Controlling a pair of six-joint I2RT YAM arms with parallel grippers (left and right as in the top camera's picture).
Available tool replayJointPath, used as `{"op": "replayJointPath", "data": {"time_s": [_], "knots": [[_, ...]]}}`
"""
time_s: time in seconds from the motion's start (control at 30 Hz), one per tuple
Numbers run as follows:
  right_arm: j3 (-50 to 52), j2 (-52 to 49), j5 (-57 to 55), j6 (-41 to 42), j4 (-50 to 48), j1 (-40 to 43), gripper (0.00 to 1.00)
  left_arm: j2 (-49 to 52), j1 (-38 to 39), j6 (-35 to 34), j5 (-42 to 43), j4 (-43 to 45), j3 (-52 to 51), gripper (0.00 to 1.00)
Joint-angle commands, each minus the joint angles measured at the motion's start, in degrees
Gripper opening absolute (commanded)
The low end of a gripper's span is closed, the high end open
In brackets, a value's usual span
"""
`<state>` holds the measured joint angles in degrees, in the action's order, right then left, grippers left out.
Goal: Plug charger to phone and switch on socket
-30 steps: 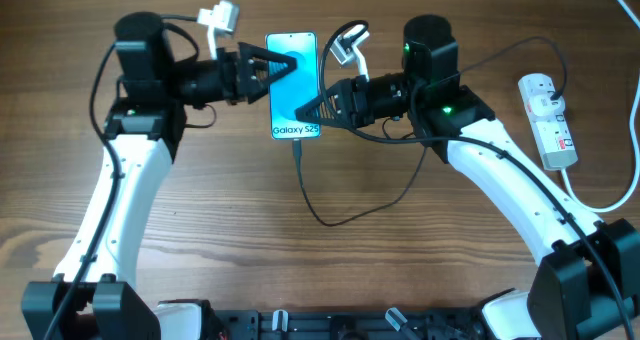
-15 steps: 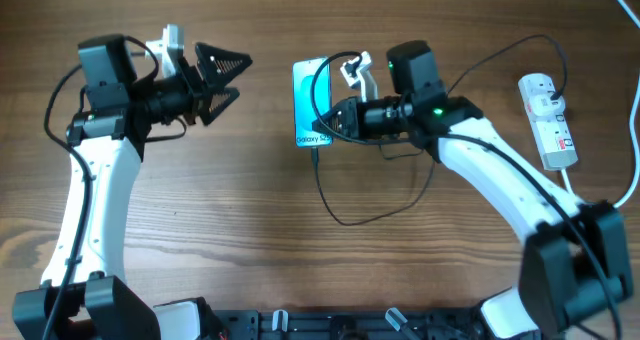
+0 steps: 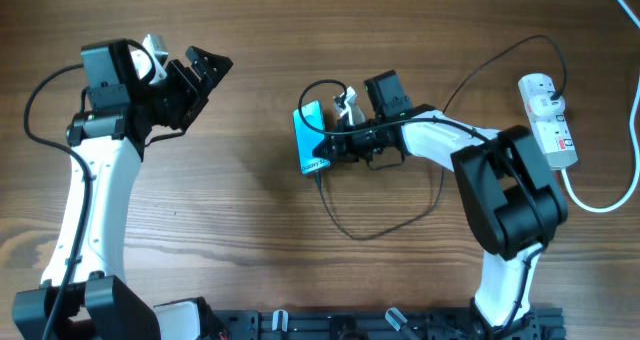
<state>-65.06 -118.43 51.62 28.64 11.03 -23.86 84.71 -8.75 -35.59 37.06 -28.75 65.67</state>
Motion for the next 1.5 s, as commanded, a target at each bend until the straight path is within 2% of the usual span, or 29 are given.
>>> {"op": "replayJointPath", "data": {"time_s": [0.0,0.8,0.87,1.27,1.33,1.47], "knots": [[-0.15,-1.79,2.47,-0.04,-0.79,-0.31,0.04,-0.92,-0.15,1.33,-1.18,-0.04,0.11,1.0],[-0.11,-2.01,-2.29,0.02,-0.72,-1.86,0.05,-0.92,-0.15,1.33,-1.18,-0.04,0.11,1.0],[-0.11,-2.01,-2.29,0.04,-0.7,-1.86,0.15,-0.92,-0.15,1.33,-1.18,-0.02,0.11,1.0],[-0.11,-2.01,-2.43,0.0,-0.17,-1.86,0.46,-0.92,-0.15,1.33,-1.18,-0.04,0.11,1.0],[-0.11,-2.01,-4.15,0.0,0.87,-1.86,0.54,-0.92,-0.15,1.33,-1.18,-0.04,0.11,1.0],[-0.11,-2.01,-10.95,-0.17,3.67,-1.86,0.61,-0.92,-0.15,1.33,-1.18,-0.04,0.11,1.0]]}}
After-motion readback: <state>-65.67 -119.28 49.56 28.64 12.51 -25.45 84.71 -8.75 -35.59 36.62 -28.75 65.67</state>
